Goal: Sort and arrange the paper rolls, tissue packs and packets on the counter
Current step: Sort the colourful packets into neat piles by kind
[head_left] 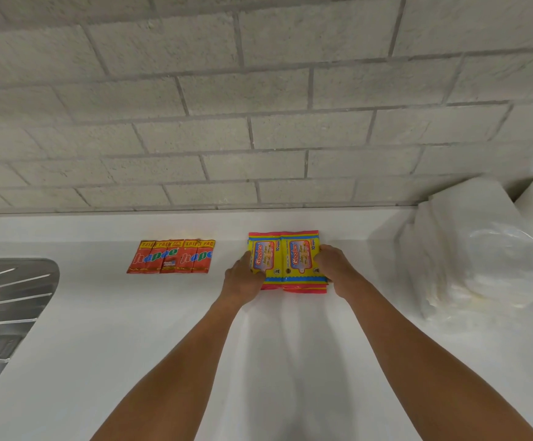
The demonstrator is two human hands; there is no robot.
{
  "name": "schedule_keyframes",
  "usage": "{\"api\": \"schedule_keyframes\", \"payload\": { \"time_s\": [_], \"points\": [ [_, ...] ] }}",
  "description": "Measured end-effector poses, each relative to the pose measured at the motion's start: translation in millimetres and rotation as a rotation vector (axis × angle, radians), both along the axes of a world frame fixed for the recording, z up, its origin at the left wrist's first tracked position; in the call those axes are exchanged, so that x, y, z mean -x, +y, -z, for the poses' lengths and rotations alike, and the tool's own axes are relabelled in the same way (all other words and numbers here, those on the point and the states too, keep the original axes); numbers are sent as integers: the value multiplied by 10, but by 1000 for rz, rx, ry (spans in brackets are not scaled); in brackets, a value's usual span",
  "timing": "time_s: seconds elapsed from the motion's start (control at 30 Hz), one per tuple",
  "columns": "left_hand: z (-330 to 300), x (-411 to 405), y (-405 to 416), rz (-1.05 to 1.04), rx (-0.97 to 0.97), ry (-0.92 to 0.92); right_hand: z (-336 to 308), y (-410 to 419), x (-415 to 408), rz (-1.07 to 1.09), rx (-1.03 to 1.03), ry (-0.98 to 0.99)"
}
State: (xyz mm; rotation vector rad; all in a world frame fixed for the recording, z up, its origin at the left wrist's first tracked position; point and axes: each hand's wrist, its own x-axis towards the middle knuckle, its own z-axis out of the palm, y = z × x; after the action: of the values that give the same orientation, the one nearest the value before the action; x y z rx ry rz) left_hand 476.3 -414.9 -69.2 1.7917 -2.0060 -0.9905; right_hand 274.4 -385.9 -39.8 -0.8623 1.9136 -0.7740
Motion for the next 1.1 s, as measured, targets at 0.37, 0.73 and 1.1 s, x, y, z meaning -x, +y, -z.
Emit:
{"api": "schedule_keyframes", "payload": {
  "time_s": [0.37, 0.73, 1.1],
  "points": [
    [15, 34, 29, -28, -15, 6, -3, 9, -26, -1, -23, -73],
    [53, -25, 58, -19, 23, 17, -5, 169, -46, -66, 120, 87],
    [-67, -36, 134, 21, 18, 11, -51, 236, -65, -80, 77, 69]
  ]
}}
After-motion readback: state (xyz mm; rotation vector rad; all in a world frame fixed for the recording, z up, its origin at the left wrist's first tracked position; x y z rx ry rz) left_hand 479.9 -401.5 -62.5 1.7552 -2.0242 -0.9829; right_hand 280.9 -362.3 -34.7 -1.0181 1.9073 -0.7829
